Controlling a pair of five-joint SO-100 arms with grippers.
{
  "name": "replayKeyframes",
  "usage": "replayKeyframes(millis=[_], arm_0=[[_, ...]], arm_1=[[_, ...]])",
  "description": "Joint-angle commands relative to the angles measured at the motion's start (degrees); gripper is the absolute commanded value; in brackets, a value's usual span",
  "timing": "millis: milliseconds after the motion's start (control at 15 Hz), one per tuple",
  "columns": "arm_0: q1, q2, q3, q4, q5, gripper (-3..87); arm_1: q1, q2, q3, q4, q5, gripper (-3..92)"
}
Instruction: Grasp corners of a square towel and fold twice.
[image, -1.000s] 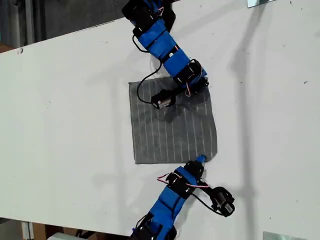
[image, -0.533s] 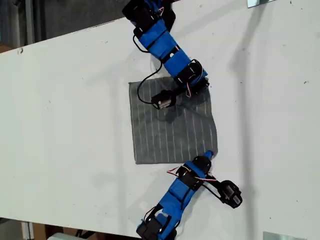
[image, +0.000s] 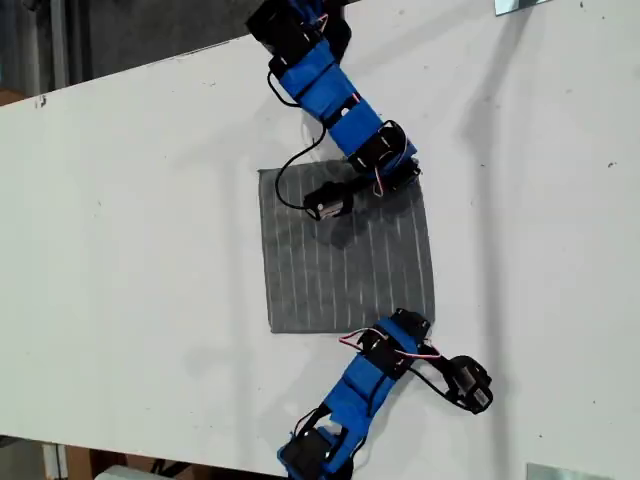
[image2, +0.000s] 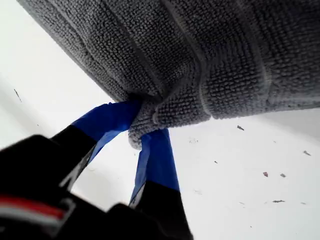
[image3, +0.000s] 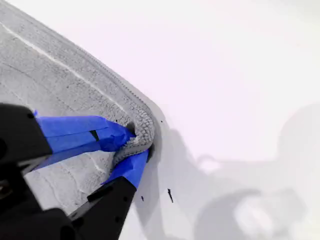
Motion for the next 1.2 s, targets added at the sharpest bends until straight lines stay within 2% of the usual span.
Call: replayKeyframes(millis=[0,133,267,600,800,1133], arm_0=[[0.35,2.9,-5.8,2.46,2.37,-0.2],[0.18,8.44,-5.89,3.78,5.8,-0.2],[-0.62,13.89,-5.71,5.98,9.67,-0.2],[-6.24,29.27,-2.29,17.84,14.68,-0.2],[-14.59,38.14,5.89,17.93,20.3,-0.2],[-31.64,40.61,12.04,18.11,29.88,-0.2]], arm_1=[[0.88,0.18,-9.05,5.71,-0.35,-0.1],[1.58,1.05,-14.94,11.34,-0.79,-0.1],[3.34,5.36,-16.17,13.27,-1.41,-0.1],[11.34,12.66,-16.35,15.82,-5.71,-0.1],[21.71,18.9,-14.15,15.82,-12.57,-0.1],[36.74,26.63,-12.3,15.21,-21.97,-0.1]])
